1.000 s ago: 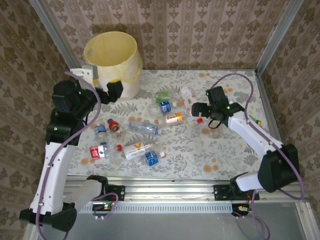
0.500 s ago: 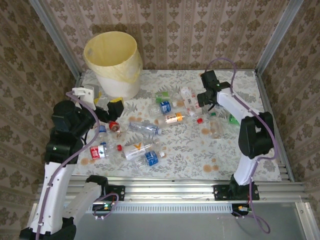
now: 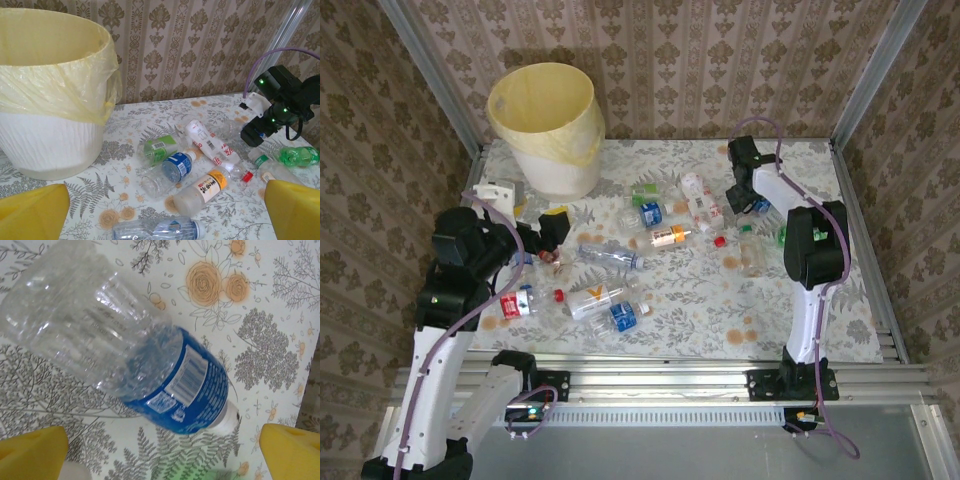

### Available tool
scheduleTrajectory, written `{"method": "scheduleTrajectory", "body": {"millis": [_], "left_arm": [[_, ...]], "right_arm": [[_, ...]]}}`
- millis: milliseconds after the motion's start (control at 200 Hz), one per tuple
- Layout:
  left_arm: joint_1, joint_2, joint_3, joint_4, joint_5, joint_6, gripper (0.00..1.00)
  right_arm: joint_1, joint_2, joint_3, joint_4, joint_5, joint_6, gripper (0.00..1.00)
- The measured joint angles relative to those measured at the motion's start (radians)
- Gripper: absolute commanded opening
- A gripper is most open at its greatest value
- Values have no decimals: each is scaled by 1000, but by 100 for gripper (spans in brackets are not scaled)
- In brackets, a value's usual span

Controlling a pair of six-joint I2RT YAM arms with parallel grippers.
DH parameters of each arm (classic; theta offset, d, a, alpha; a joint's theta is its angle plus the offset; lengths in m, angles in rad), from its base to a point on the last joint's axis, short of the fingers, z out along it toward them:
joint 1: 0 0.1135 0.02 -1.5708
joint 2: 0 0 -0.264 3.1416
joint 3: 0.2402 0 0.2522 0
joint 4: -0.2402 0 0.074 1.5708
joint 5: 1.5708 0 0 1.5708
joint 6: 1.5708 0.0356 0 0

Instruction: Throw the plastic bottles in the bin

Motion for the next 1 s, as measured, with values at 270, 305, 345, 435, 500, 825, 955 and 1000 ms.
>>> {"method": "scheduleTrajectory", "body": {"millis": [270,305,345,435,500,825,955,1000], "left_arm": [[21,0,-21,0,0,0,100],[21,-1,-25,1,0,0,100],[21,-1,-29,1,0,0,100],[26,0,-39,4,0,0,100],[28,0,-45,4,0,-1,100],[34,27,-56,21,25,-5,100],[34,35,-56,35,50,-10,100],[34,35,-57,43,59,-13,100]], "right_arm": [[-43,111,85,-14,-83,-42,99],[-46,125,93,-16,-82,-44,100],[-50,138,99,-16,-86,-46,99],[-57,164,113,-20,-97,-47,98],[-60,174,115,-20,-113,-47,95],[-79,175,114,-25,-188,-35,82],[-84,171,104,-20,-214,-19,75],[-84,166,97,-15,-219,-13,72]]}}
